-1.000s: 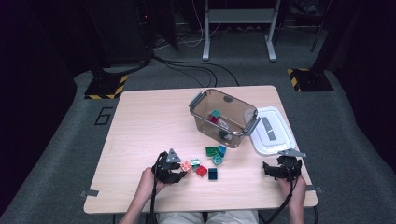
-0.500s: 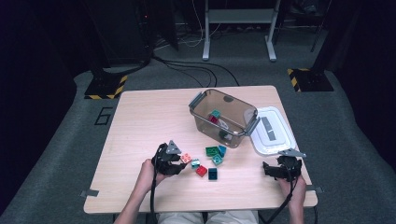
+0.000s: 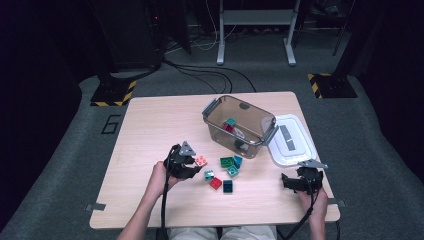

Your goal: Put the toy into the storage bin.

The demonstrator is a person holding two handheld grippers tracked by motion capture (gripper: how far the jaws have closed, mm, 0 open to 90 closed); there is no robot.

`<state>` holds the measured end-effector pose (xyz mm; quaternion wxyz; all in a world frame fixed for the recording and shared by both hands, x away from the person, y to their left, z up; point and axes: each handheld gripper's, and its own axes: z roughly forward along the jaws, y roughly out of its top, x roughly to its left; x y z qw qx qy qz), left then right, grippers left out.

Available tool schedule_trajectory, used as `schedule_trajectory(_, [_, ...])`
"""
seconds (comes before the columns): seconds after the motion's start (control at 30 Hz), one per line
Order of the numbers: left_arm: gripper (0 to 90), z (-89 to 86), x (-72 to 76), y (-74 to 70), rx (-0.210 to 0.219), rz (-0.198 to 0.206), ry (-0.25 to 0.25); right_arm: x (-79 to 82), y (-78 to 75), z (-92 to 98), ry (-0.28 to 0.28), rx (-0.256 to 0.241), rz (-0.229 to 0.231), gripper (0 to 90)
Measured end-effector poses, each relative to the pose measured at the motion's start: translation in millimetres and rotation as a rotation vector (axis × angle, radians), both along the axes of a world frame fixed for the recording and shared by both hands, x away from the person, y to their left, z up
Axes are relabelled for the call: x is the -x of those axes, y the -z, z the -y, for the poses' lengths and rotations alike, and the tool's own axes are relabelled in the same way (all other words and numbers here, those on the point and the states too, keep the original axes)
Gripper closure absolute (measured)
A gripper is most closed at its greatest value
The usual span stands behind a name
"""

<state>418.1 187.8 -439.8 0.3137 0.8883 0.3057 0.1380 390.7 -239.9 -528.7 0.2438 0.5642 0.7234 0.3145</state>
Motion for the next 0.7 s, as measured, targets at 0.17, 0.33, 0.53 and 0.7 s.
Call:
schedule_trajectory(0.17, [58.8,1.3,-5.7,-6.6,0.005,0.009,0.001,0.0,0.0,0.0,0.0,0.0,0.0,6.2])
schedule_trajectory(0.33, [58.8,3.5,-11.2,-13.2,0.006,0.012,0.003,0.0,-0.1,0.0,0.001,0.001,-0.001,6.2])
schedule_trajectory(0.53, [58.8,7.7,-17.4,-19.3,0.003,0.018,0.007,0.0,-0.1,0.1,-0.001,-0.001,-0.002,6.2])
schedule_trajectory(0.7, [58.8,9.2,-22.0,-24.3,0.002,0.029,0.007,0.0,0.0,0.1,-0.001,-0.001,0.0,6.2])
